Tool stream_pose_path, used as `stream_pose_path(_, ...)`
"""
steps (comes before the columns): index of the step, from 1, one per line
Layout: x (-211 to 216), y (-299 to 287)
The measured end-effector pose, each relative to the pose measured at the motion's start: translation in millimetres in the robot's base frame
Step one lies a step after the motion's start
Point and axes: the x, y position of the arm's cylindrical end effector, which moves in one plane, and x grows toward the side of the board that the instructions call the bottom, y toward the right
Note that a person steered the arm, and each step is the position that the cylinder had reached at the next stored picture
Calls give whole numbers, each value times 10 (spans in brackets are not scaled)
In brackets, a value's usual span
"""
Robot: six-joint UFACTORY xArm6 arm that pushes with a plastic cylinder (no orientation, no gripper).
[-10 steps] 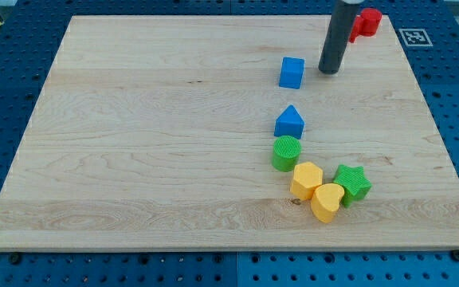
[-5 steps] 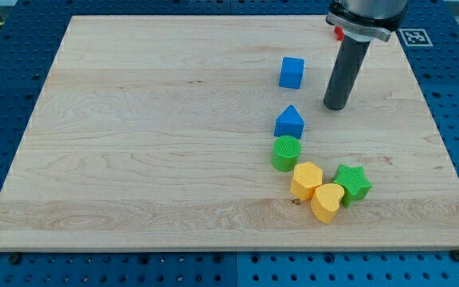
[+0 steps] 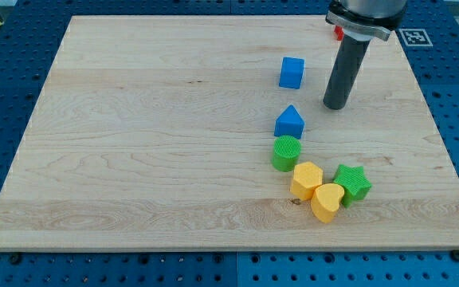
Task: Slide the green blocks to the bottom left of the triangle
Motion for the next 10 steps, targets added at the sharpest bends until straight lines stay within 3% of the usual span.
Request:
stream_pose_path(1,481,78)
stream_pose_path(3,1274,1070)
stream_pose_path(4,1631,1118)
stream_pose_path(8,1662,860)
stream_pose_path(10,1475,706)
